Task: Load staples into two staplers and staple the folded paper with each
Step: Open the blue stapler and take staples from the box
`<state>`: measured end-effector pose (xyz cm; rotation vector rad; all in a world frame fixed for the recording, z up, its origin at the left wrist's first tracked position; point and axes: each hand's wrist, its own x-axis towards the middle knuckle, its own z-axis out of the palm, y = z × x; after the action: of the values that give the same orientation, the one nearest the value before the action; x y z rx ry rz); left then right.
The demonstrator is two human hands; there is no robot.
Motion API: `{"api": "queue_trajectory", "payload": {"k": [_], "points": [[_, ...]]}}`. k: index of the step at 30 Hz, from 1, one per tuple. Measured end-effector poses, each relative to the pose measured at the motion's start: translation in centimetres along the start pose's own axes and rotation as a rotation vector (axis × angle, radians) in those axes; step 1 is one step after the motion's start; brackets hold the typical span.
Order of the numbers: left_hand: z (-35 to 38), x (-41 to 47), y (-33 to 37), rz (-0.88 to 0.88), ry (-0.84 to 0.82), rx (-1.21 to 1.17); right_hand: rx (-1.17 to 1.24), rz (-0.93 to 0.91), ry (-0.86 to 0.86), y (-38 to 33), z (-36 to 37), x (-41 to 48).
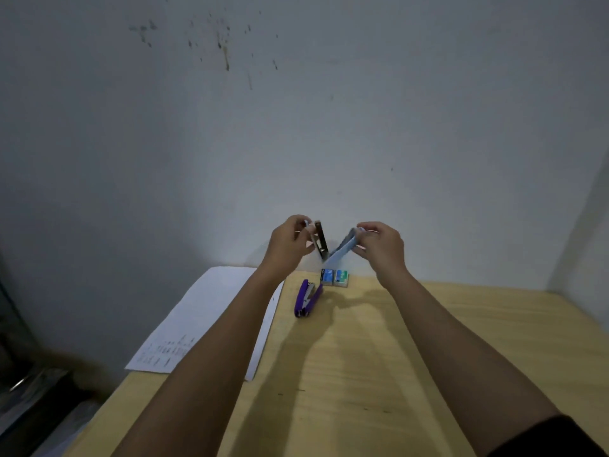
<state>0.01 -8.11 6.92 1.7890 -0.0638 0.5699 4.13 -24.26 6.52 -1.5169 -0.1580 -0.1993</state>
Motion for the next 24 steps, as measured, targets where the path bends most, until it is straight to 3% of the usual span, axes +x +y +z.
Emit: {"api": "queue_trajectory", "payload": {"k": [3, 8, 12, 17, 24], "points": [[0.5, -0.5, 0.8, -0.088, 0.146, -0.434, 0.436, 0.227, 0.110, -0.9, -1.9, -0.8], [3.8, -2.1, 0.9, -0.177, 0.299, -0.816, 0.835, 0.293, 0.192, -0.6, -2.3, -2.7], [5.8, -3.8, -0.7, -0.294, 0.309, -0.963, 0.787, 0.227, 0.226, 1.5, -3.5, -3.6], [7.8, -5.2, -1.9, -0.417, 0.201, -0.990, 0.683, 0.105, 0.174, 3.4, -3.9, -5.0], [7.4, -4.6, -2.3, -0.560, 0.308, -1.098, 0.339, -0.148, -0.011, 4.8, -4.5, -6.2]]}}
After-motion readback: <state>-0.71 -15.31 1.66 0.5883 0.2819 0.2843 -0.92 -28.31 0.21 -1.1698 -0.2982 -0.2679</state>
